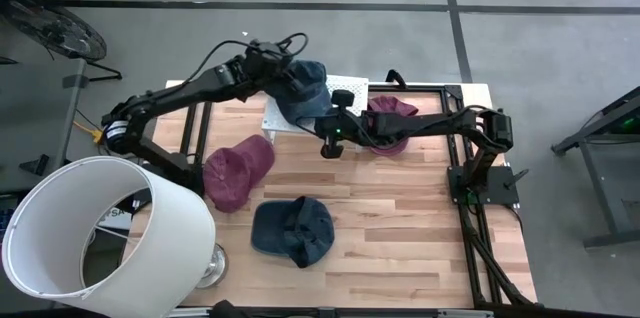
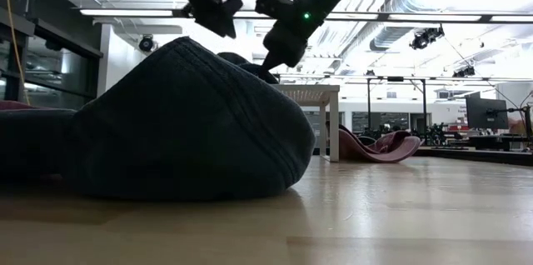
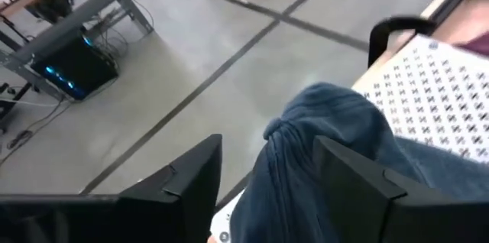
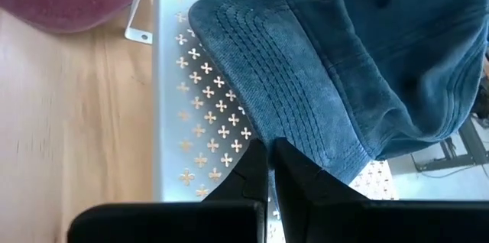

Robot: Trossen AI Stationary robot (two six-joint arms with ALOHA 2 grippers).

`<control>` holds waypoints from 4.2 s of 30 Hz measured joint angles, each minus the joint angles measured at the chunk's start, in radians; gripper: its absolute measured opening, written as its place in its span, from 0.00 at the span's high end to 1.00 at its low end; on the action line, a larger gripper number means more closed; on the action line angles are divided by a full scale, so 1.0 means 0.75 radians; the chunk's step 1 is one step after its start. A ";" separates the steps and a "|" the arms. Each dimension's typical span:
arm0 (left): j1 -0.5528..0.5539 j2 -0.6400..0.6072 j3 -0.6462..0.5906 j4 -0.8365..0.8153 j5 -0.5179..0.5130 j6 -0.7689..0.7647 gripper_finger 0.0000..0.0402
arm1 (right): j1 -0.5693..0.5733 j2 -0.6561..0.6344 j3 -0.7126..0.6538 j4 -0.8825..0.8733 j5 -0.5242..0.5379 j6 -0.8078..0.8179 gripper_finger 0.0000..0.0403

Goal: Pick & Place hat
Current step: Put the top black cap on the shelf

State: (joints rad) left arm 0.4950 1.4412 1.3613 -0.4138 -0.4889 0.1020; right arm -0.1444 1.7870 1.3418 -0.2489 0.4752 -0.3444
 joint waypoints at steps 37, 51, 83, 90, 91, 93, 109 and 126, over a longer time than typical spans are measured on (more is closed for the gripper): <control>-0.133 -0.220 0.001 -0.023 0.015 0.136 0.47 | 0.135 0.003 -0.003 0.129 0.148 -0.102 0.90; -0.422 -0.485 0.001 -0.294 0.008 -0.001 0.47 | 0.061 0.014 0.001 0.206 0.170 -0.265 0.42; -0.914 -0.722 0.001 -0.457 -0.096 -0.218 0.47 | -0.061 0.105 -0.001 0.293 0.082 -0.449 0.72; -0.914 -0.722 0.001 -0.463 -0.096 -0.218 0.47 | -0.060 0.103 0.002 0.310 0.094 -0.433 0.92; -0.914 -0.722 0.001 -0.465 -0.096 -0.218 0.47 | -0.055 0.102 0.002 0.316 0.099 -0.434 0.95; -0.914 -0.722 0.001 -0.471 -0.096 -0.218 0.47 | -0.043 0.100 0.003 0.333 0.122 -0.456 0.97; -0.914 -0.722 0.001 -0.479 -0.097 -0.213 0.47 | 0.077 0.098 0.154 0.222 0.424 -0.287 0.99; -0.914 -0.722 0.001 -0.466 -0.099 -0.218 0.47 | 0.097 0.205 0.158 0.334 0.431 -0.045 0.99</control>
State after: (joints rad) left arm -0.1902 0.8997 1.3617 -0.7636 -0.5628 -0.0612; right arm -0.0719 1.9409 1.4601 0.0019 0.7984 -0.3782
